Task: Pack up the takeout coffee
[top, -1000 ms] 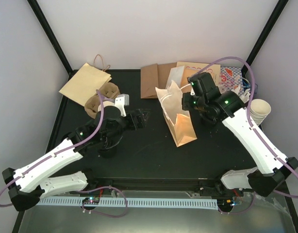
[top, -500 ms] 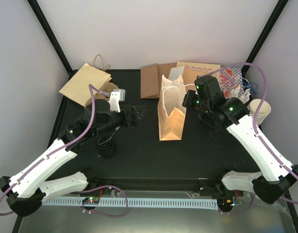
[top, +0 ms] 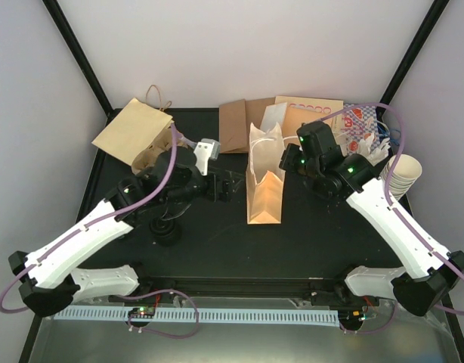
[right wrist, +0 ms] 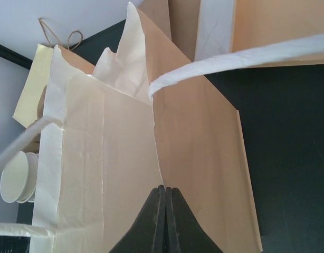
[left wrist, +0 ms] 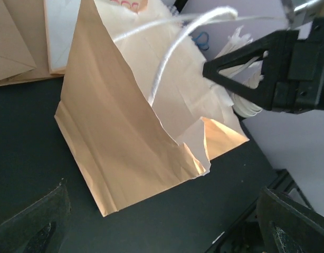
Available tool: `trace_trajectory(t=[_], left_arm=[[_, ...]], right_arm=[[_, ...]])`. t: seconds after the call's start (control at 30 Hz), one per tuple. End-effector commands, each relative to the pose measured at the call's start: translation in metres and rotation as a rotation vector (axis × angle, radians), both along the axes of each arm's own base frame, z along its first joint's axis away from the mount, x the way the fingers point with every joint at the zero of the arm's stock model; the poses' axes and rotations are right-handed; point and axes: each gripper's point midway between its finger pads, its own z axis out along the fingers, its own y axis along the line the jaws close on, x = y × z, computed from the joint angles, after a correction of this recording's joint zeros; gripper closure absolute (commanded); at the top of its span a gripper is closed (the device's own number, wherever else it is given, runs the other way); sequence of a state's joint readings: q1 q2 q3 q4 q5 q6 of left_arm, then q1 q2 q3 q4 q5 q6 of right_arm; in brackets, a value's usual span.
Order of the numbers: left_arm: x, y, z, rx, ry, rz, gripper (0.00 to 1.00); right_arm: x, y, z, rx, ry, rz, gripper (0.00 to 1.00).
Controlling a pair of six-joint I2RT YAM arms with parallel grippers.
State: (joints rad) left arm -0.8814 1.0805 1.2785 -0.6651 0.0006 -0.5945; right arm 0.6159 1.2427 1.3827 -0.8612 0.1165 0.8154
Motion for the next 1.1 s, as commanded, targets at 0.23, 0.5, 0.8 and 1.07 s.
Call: trace_trajectory(t=[0.23, 0.5, 0.8, 1.07], left_arm=[[0.007, -0.009, 0.008, 0.238, -0.074, 0.055, 0.01], [0.015, -0.024, 0.009, 0.268, -0.098, 0.029, 0.01], [0.039, -0.043, -0.001, 0.327, -0.102, 0.067, 0.01], [0.073, -0.033, -0.017, 0.347, -0.062, 0.259, 0.01]], right_arm=[[0.003, 0.008, 0.009, 0.027, -0.034, 0.019, 0.99], [0.003, 0.007, 0.009, 0.017, -0.041, 0.022, 0.99], [0.001, 0.012, 0.012, 0.004, -0.052, 0.033, 0.99], [-0.002, 0.017, 0.015, 0.009, -0.056, 0.045, 0.99]])
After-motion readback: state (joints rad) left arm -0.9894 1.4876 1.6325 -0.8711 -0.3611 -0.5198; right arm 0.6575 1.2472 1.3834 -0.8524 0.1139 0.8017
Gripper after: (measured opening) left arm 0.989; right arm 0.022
